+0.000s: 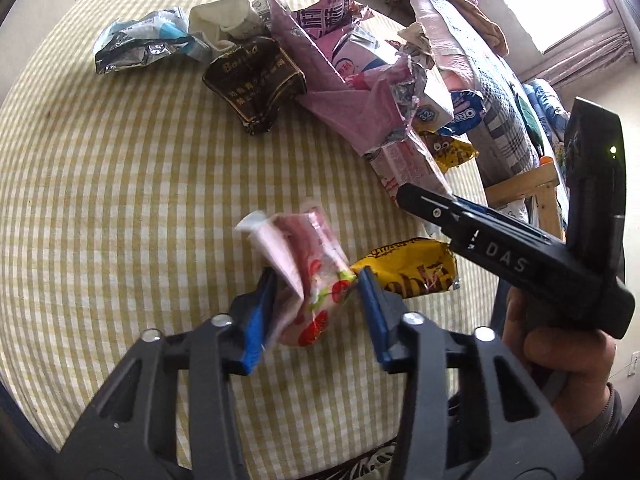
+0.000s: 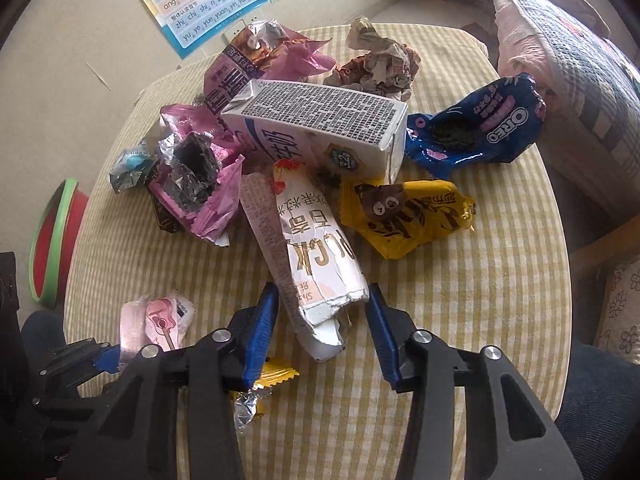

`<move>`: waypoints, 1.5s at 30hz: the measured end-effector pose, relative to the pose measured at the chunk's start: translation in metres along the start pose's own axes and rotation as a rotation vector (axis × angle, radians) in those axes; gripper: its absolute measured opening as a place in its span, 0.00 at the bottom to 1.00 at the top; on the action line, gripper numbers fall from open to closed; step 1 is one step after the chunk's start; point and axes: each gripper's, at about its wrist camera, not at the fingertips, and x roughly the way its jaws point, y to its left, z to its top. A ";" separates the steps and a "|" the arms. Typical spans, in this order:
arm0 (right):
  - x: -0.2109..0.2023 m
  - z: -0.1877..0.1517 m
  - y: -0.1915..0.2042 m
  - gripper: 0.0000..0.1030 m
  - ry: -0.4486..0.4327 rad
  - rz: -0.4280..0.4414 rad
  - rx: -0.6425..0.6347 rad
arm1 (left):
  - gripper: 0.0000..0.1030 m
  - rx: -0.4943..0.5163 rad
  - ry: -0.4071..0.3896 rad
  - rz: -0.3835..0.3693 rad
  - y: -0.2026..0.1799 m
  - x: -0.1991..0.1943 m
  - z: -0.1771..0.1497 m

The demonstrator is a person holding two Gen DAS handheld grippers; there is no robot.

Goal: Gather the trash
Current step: 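Grasp the pink wrapper with the left tool while the right tool grasps the white wrapper, then carry both wrappers over the red bucket and open both tools to drop them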

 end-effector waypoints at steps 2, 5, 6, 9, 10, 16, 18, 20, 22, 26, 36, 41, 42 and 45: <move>0.000 -0.001 0.001 0.37 -0.001 0.004 -0.004 | 0.37 -0.005 -0.006 -0.001 0.002 -0.003 -0.001; -0.005 -0.001 0.002 0.35 -0.019 0.005 -0.004 | 0.37 -0.007 -0.018 0.004 0.007 -0.011 -0.003; -0.009 -0.001 0.001 0.35 -0.026 0.007 0.000 | 0.37 -0.007 -0.024 0.006 0.008 -0.015 -0.003; -0.018 -0.001 0.000 0.35 -0.042 0.006 0.004 | 0.37 -0.005 -0.037 0.012 0.010 -0.024 -0.004; -0.021 -0.002 0.000 0.34 -0.047 0.004 0.007 | 0.37 -0.004 -0.041 0.013 0.010 -0.027 -0.005; -0.042 -0.007 -0.003 0.34 -0.087 -0.020 0.031 | 0.37 -0.003 -0.080 0.026 0.012 -0.047 -0.011; -0.051 -0.008 -0.003 0.31 -0.108 -0.026 0.039 | 0.37 0.000 -0.096 0.030 0.011 -0.053 -0.013; -0.058 -0.009 0.000 0.24 -0.127 -0.032 0.042 | 0.37 0.001 -0.116 0.031 0.012 -0.061 -0.015; -0.066 -0.013 0.001 0.24 -0.145 -0.043 0.038 | 0.37 0.000 -0.142 0.026 0.013 -0.072 -0.017; -0.068 -0.019 0.004 0.23 -0.145 -0.043 0.037 | 0.37 -0.012 -0.175 0.023 0.020 -0.087 -0.021; -0.100 -0.020 0.024 0.22 -0.250 -0.079 -0.012 | 0.37 -0.013 -0.253 0.061 0.024 -0.121 -0.021; -0.121 -0.015 0.037 0.22 -0.308 -0.086 -0.041 | 0.37 -0.018 -0.299 0.075 0.028 -0.140 -0.017; -0.124 -0.014 0.041 0.22 -0.315 -0.084 -0.046 | 0.37 -0.022 -0.306 0.077 0.030 -0.143 -0.017; -0.129 -0.011 0.049 0.22 -0.325 -0.073 -0.059 | 0.37 -0.034 -0.323 0.082 0.036 -0.150 -0.015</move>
